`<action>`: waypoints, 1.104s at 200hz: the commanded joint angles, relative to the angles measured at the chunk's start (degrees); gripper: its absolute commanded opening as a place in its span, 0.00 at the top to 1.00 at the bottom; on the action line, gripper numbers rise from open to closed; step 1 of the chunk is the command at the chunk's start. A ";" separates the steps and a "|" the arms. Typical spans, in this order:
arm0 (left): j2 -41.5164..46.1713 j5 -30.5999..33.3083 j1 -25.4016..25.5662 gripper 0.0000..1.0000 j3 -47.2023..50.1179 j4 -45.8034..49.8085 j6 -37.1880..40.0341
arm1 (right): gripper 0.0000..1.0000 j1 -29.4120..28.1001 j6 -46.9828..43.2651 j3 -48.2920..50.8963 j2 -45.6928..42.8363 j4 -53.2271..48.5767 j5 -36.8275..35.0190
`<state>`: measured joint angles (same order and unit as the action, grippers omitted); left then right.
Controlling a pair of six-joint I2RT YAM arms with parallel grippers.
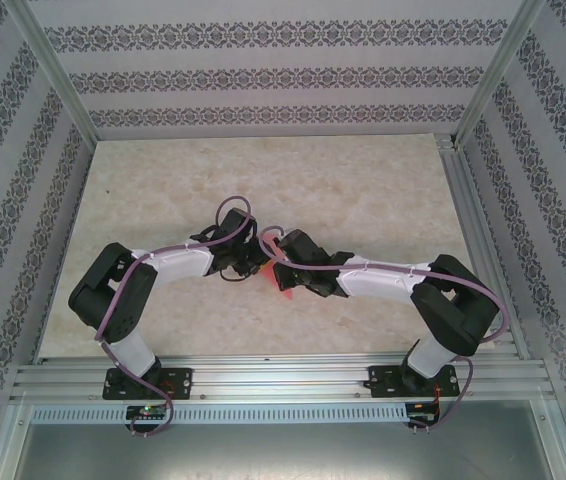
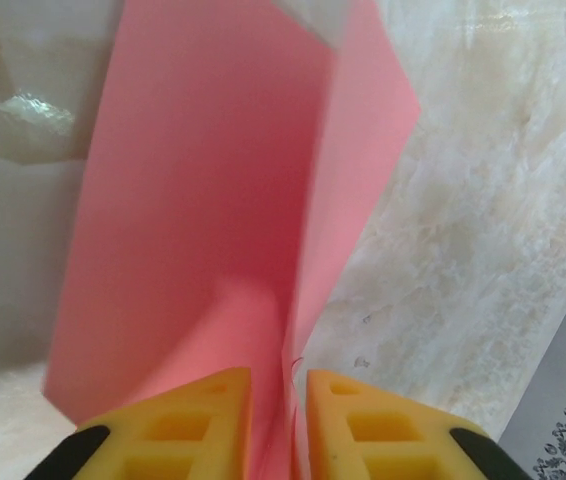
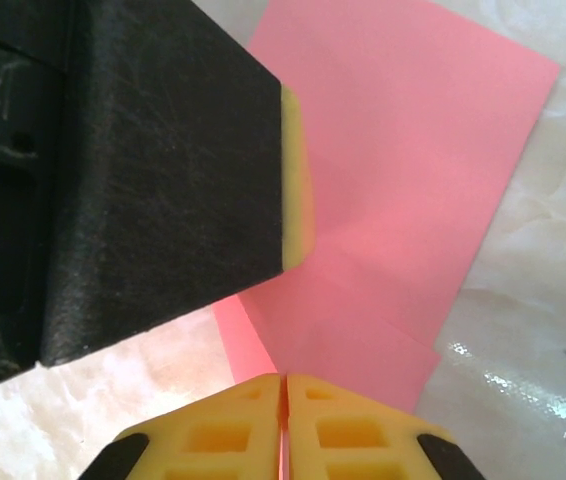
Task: Fold a paper plane with a square sheet of paper (pick it up from the middle)
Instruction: Fourth fold the wing at the center of the table.
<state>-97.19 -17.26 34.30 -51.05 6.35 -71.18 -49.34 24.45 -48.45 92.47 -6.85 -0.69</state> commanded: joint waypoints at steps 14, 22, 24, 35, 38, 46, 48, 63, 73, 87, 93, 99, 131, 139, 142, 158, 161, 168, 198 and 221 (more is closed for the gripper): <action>3.14 0.52 -1.64 0.67 -1.92 1.92 3.19 | 0.97 1.11 -1.31 -0.62 0.19 0.36 2.93; 3.85 1.11 -1.84 0.60 -2.12 2.81 3.52 | 0.97 1.62 -1.05 -0.43 0.26 0.59 2.98; 4.07 1.20 -1.93 0.59 -2.21 3.04 3.57 | 0.97 1.79 -1.00 -0.42 0.33 0.76 3.15; 5.27 1.58 -2.27 0.52 -2.23 3.04 4.57 | 0.97 2.84 -0.46 -0.55 0.56 1.27 5.25; 5.65 1.88 -2.28 0.50 -2.23 3.31 4.82 | 0.97 3.15 -0.30 -0.47 0.61 1.78 5.82; 6.74 3.23 -2.40 0.43 -2.22 4.38 5.41 | 0.97 3.57 0.25 -0.04 0.71 3.20 7.66; 6.96 3.47 -2.44 0.42 -2.22 4.62 5.43 | 0.97 3.75 0.45 0.11 0.77 3.61 8.15; 8.16 3.46 -2.88 0.40 -1.89 4.95 6.04 | 0.97 5.20 2.67 0.99 1.39 6.63 12.32; 8.42 3.10 -2.95 0.42 -1.59 5.00 6.05 | 0.96 6.18 4.07 1.70 2.15 9.22 15.83; 8.51 2.46 -2.97 0.45 -1.10 4.60 6.15 | 0.95 6.93 5.16 1.24 3.47 9.80 18.84; 8.40 2.57 -2.97 0.46 -0.83 4.51 5.99 | 0.95 6.86 5.21 1.27 3.76 9.89 18.64; 8.37 2.57 -3.01 0.47 -0.45 4.39 5.56 | 0.95 6.72 5.13 1.68 4.05 10.80 18.60; 7.51 1.39 -3.13 0.50 0.70 2.96 4.41 | 0.94 6.29 5.23 1.41 5.67 11.20 18.24; 7.28 1.42 -3.41 0.49 0.92 2.57 4.29 | 0.94 5.93 4.74 1.02 5.95 10.54 17.32; 7.09 1.40 -3.49 0.49 0.95 2.37 4.10 | 0.94 5.82 4.68 0.92 6.09 10.36 17.01; 5.20 0.17 -4.31 0.49 0.73 0.69 3.27 | 0.94 5.43 3.90 0.13 6.00 8.46 15.62; 4.70 -0.28 -4.46 0.49 0.40 0.55 3.07 | 0.93 5.28 3.86 0.11 5.85 8.26 15.39; 3.48 -1.68 -4.67 0.50 -0.34 -0.36 2.99 | 0.93 5.02 3.63 0.18 5.50 8.08 14.82; -0.60 -3.63 -4.67 0.55 -2.09 -1.16 2.70 | 0.93 5.35 4.48 1.58 4.75 9.73 15.15; -4.01 -5.94 -4.67 0.58 -3.18 -3.49 2.20 | 0.94 6.93 7.35 3.75 4.76 14.07 17.84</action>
<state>-98.63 -19.79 30.02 -51.75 7.09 -68.05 -43.68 29.12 -47.00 98.19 2.48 15.16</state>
